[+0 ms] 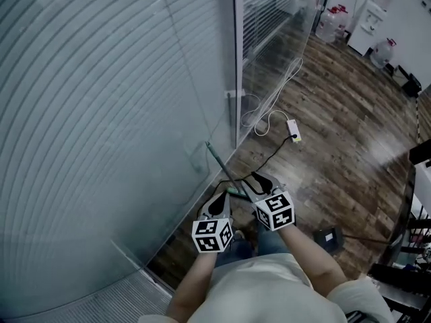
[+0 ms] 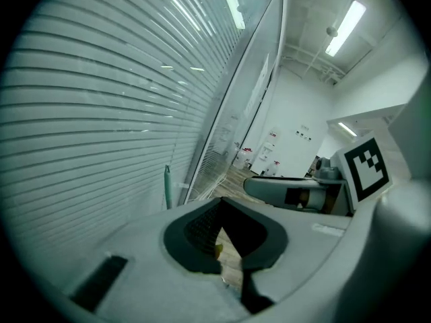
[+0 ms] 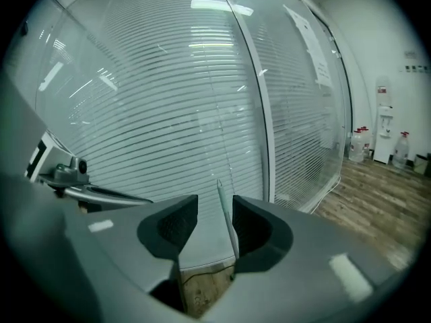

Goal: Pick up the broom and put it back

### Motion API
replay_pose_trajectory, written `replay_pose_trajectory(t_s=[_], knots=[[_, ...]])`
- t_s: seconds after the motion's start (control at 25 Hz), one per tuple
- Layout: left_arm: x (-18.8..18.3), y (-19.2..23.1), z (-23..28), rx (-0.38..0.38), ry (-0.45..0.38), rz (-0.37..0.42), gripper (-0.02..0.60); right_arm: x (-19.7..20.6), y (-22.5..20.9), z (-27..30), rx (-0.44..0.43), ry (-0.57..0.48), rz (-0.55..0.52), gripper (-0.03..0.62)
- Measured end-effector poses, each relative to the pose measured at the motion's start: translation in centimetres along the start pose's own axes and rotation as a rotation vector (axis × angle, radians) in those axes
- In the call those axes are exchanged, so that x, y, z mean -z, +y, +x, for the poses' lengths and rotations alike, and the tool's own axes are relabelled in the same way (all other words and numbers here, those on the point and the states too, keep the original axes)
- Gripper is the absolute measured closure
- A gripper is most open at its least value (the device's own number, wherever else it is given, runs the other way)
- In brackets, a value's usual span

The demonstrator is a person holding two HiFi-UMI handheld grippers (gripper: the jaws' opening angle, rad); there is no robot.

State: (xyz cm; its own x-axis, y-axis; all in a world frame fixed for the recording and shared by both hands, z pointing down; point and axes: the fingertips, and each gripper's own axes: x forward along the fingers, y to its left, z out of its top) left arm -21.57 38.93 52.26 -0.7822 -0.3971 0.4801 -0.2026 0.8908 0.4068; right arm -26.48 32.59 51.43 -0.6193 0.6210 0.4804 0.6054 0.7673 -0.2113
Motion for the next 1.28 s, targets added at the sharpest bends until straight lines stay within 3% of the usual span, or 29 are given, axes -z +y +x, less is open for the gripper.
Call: replay_pose_trajectory(t_s=[0.36,0.72,1.28], knots=[[0.3,-2.0,-0.6,0.076,-0.003,0.046,0.578,1.2,0.6,-2.9,0.039,-0.037,0.017,0.431],[-0.3,-5.4,-3.8,0.135,0.024,0.109,0.578,-0.8,1.7,-8.2,0.08,-0.096,0.04,0.433],[0.4,-6.4,-5.4,0.178,0.02,0.169,0.578,1.0,3.5,-12.1,0.1,-0.137,0.088,0.445]])
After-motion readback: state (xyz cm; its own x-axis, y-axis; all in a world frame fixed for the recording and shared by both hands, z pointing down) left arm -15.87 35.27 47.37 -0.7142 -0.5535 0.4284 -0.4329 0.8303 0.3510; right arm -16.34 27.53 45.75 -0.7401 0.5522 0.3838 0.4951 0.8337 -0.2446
